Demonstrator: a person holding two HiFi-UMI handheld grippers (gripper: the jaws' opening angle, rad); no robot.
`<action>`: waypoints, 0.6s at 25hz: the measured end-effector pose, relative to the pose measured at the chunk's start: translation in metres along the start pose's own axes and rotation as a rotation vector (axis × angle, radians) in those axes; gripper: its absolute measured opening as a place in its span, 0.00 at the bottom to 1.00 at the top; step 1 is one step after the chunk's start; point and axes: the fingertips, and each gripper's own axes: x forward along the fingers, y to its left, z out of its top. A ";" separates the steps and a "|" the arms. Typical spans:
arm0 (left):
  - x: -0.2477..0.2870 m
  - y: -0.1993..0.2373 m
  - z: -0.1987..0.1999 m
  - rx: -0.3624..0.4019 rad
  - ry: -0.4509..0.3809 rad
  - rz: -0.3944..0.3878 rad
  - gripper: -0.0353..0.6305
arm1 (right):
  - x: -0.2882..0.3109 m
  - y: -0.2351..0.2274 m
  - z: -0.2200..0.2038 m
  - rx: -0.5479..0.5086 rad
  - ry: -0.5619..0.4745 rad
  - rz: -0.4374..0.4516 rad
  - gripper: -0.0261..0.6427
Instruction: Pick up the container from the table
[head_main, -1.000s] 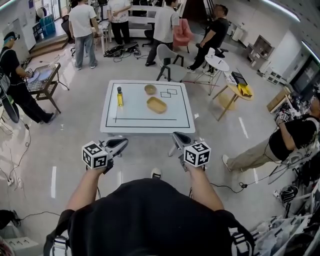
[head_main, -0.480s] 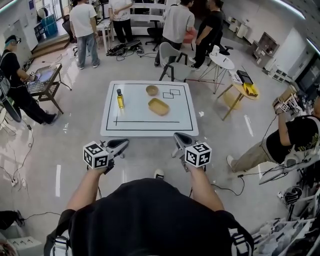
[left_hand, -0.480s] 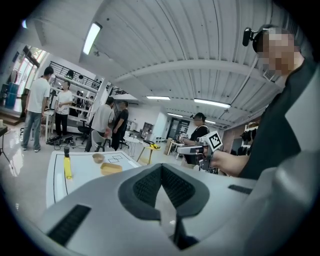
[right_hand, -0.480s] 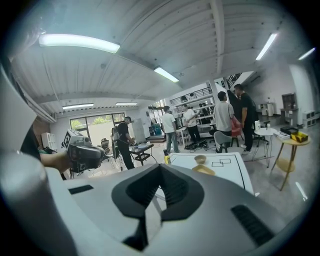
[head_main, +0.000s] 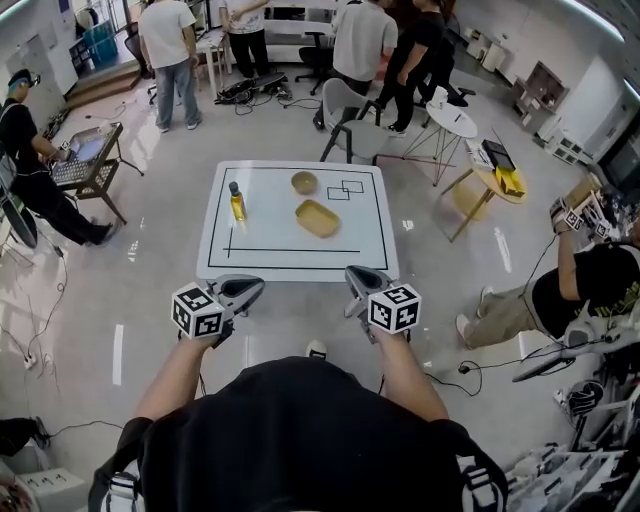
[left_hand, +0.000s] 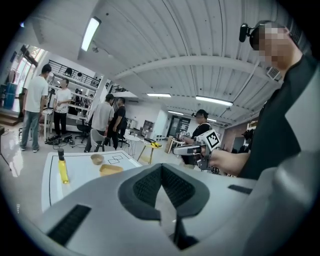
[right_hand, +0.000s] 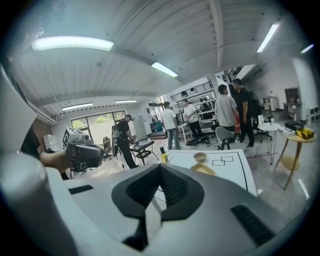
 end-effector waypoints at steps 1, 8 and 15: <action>0.003 0.004 0.000 -0.005 0.000 0.001 0.06 | 0.005 -0.003 0.000 0.001 0.006 0.005 0.05; 0.023 0.031 0.004 -0.036 -0.002 0.022 0.06 | 0.034 -0.026 0.003 0.002 0.042 0.041 0.05; 0.042 0.050 0.022 -0.051 -0.009 0.044 0.06 | 0.051 -0.053 0.026 -0.009 0.039 0.062 0.05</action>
